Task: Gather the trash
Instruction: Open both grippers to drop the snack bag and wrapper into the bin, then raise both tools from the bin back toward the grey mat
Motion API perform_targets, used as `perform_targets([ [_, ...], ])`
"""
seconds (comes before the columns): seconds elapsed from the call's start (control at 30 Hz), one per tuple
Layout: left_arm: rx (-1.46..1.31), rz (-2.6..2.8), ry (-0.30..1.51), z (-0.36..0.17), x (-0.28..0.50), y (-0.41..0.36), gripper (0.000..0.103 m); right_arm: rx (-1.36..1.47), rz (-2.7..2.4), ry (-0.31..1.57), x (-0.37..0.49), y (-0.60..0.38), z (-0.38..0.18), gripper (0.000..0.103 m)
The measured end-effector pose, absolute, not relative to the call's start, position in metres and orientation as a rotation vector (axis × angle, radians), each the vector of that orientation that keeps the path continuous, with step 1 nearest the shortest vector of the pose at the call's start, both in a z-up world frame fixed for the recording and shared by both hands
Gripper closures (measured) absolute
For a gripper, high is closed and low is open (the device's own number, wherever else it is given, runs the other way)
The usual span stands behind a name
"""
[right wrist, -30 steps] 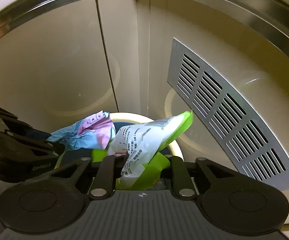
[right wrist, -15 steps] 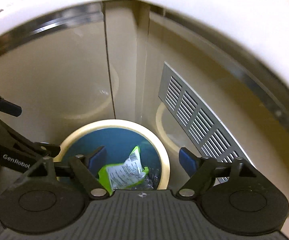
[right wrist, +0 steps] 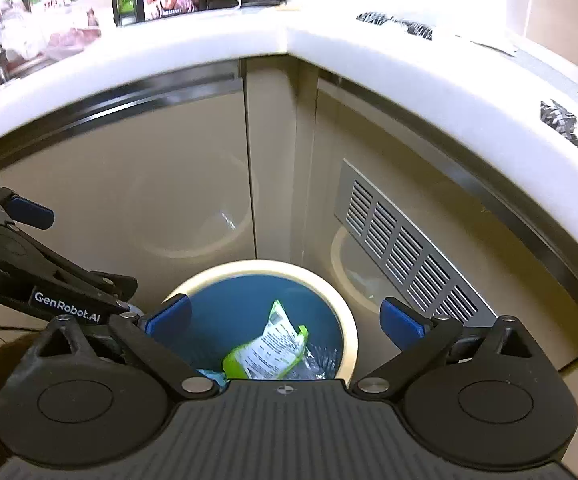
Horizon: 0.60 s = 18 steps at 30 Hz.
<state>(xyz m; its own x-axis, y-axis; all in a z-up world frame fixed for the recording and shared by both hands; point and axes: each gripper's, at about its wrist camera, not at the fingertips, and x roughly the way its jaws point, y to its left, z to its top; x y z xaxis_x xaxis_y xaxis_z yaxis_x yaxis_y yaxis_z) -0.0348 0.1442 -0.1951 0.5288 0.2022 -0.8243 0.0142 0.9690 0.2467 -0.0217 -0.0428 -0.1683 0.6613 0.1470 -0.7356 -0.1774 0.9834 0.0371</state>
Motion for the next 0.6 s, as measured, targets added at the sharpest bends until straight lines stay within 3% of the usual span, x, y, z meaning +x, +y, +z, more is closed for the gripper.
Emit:
perform_targets([
  [0.6,0.222,0.113,0.884,-0.136,-0.055,0.144,0.000,-0.085,0.171,0.665,-0.057,-0.050,-0.132,0.000],
])
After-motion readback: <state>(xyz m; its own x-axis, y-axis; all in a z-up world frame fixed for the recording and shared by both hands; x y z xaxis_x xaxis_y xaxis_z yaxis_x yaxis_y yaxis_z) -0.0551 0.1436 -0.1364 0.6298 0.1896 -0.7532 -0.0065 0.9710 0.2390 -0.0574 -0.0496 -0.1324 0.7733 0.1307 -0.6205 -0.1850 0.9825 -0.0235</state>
